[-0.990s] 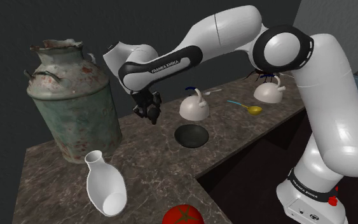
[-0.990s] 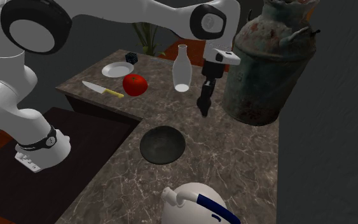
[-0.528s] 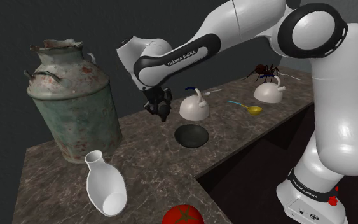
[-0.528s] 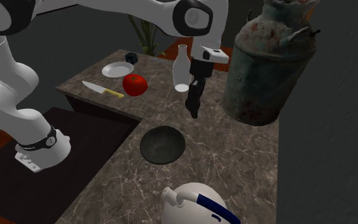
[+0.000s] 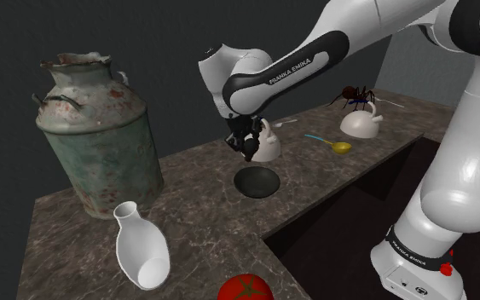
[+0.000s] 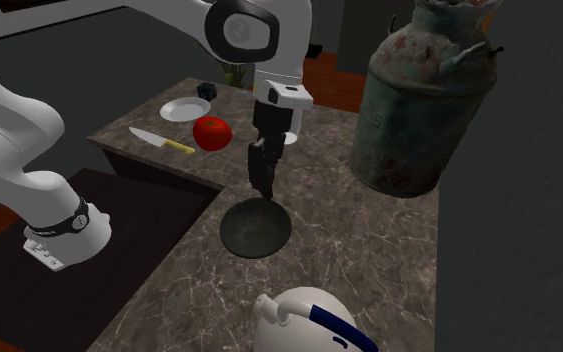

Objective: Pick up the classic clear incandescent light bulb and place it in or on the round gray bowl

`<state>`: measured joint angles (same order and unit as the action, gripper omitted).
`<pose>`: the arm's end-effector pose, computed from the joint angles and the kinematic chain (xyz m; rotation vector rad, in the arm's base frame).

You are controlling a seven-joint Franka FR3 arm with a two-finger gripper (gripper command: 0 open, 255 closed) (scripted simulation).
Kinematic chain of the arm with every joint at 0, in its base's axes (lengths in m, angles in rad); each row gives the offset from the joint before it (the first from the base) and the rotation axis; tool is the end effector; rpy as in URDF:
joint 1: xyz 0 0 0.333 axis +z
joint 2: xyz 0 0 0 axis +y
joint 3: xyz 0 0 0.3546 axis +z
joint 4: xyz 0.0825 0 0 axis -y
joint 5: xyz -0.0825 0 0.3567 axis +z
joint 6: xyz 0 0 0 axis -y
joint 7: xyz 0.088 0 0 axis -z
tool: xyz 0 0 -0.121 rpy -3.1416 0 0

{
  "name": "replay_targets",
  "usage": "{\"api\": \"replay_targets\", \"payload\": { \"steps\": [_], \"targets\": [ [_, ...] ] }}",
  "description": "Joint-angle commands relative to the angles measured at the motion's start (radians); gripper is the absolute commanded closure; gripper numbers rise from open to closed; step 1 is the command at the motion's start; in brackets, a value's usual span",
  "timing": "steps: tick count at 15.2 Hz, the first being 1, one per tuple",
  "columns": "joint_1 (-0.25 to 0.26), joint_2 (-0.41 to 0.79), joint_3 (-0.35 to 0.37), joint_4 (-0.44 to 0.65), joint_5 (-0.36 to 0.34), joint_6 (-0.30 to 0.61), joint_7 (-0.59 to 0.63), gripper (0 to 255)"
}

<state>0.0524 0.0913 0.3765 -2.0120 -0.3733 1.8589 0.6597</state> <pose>0.4905 0.1831 0.4374 2.7535 -0.1079 -0.0537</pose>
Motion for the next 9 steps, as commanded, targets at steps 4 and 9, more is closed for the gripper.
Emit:
{"api": "replay_targets", "payload": {
  "steps": [4,9],
  "targets": [
    [-0.017,-0.06,-0.011,-0.11,0.009,0.063,-0.014,255],
    [-0.017,-0.025,-0.013,-0.14,-0.013,0.119,0.016,255]
  ]
}}
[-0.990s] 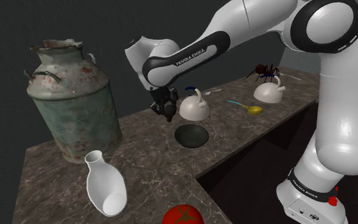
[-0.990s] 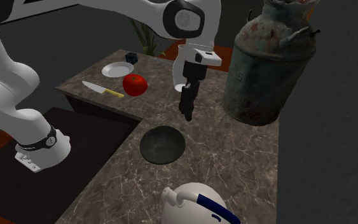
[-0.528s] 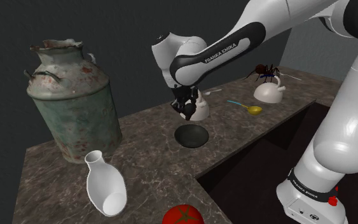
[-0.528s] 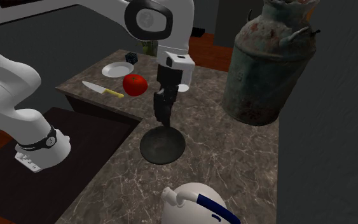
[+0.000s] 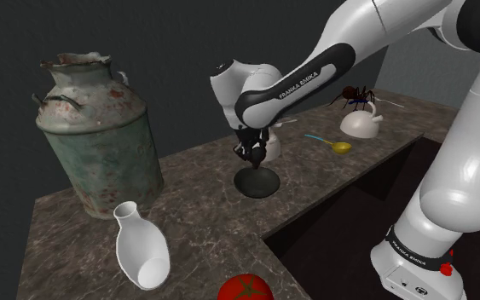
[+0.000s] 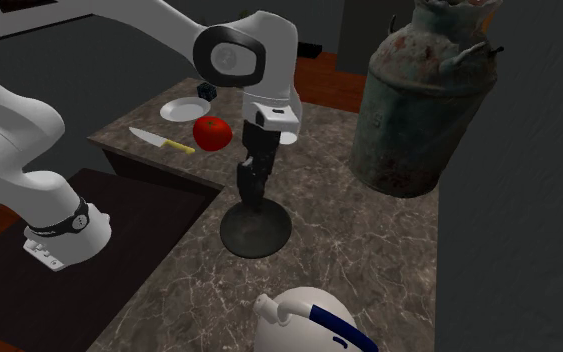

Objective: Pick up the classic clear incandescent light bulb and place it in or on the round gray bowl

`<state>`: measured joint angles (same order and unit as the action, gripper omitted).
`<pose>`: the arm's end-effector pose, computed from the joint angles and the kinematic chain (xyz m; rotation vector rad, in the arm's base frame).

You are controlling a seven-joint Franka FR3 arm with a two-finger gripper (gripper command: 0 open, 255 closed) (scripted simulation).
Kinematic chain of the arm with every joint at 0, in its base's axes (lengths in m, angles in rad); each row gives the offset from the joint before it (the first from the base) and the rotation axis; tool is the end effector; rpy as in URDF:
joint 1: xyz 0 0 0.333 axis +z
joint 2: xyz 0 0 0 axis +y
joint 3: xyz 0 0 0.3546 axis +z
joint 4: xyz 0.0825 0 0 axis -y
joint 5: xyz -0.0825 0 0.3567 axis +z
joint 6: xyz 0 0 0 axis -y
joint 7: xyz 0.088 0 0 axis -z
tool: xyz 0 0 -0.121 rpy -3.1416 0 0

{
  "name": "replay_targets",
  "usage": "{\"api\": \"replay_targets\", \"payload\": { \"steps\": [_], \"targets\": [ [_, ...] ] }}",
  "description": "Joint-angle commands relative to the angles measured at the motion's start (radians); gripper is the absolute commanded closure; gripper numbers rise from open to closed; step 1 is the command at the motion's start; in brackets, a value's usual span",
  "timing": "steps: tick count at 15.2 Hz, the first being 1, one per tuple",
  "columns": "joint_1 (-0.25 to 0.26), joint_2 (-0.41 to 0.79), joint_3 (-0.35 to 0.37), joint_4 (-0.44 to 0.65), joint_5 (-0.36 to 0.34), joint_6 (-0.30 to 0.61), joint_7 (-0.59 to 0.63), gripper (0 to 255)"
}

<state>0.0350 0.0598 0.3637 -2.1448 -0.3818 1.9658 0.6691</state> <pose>0.4725 0.1656 0.4047 2.7536 -0.1083 -0.0544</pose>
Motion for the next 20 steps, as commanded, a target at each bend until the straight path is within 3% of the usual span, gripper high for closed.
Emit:
{"api": "replay_targets", "payload": {
  "steps": [1,8,16,17,20],
  "targets": [
    [0.0,0.014,-0.001,-0.012,-0.009,0.023,0.012,255],
    [0.002,0.072,-0.006,-0.043,-0.049,0.099,0.059,255],
    [0.002,0.072,-0.006,-0.043,-0.049,0.099,0.059,255],
    [0.002,0.072,-0.006,-0.043,-0.049,0.099,0.059,0],
    [0.002,0.072,-0.006,-0.043,-0.049,0.099,0.059,0]
  ]
}}
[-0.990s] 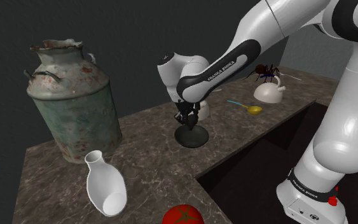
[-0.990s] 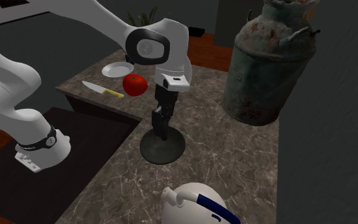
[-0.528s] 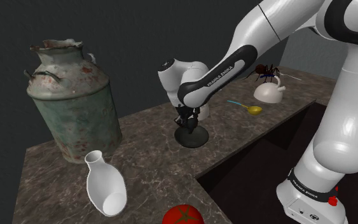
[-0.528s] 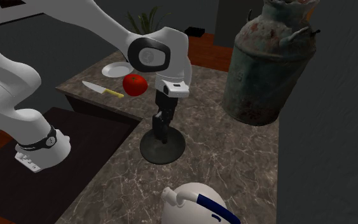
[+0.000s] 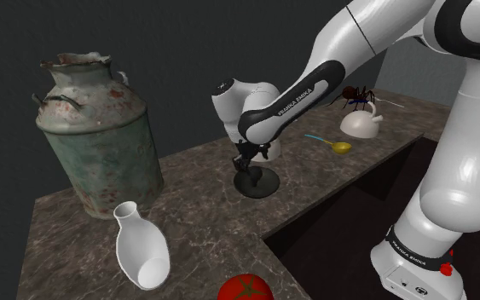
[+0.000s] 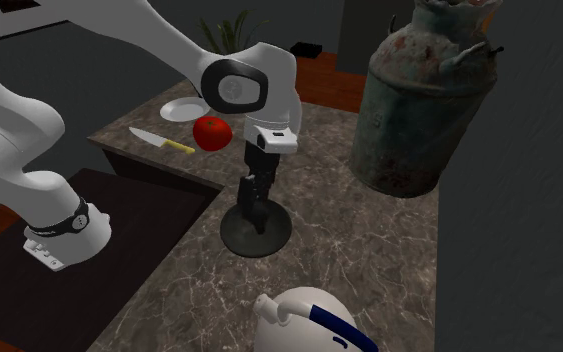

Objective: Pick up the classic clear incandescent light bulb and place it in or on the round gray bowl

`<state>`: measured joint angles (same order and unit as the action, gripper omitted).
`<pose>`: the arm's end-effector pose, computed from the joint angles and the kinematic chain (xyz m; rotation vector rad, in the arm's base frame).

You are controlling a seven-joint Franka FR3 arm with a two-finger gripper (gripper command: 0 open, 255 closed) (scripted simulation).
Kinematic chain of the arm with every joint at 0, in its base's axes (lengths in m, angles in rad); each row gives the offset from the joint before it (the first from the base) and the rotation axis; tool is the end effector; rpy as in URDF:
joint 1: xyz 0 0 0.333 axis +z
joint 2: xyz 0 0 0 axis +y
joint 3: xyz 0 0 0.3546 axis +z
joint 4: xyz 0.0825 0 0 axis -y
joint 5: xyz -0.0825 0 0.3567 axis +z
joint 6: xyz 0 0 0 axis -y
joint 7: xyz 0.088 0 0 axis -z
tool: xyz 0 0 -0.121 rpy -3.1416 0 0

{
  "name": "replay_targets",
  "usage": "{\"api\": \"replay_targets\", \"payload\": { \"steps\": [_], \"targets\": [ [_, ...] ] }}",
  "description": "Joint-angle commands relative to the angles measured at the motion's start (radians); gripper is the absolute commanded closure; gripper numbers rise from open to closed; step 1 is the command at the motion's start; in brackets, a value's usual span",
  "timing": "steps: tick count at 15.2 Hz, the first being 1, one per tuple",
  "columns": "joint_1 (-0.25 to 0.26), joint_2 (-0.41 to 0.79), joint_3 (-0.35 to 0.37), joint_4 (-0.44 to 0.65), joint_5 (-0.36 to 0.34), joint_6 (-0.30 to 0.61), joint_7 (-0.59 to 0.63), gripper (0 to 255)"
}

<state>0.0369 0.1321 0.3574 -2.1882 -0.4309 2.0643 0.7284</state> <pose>0.4768 0.1662 0.3589 2.7540 -0.1080 -0.0537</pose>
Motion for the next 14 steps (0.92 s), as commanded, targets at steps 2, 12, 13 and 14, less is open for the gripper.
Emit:
{"api": "replay_targets", "payload": {
  "steps": [2,12,13,14],
  "targets": [
    [0.0,0.0,0.0,0.0,0.0,0.0,0.0,0],
    [0.017,-0.041,0.021,0.079,0.046,-0.116,-0.027,0],
    [0.017,-0.041,0.021,0.079,0.046,-0.116,-0.027,0],
    [0.017,-0.041,0.021,0.079,0.046,-0.116,-0.027,0]
  ]
}}
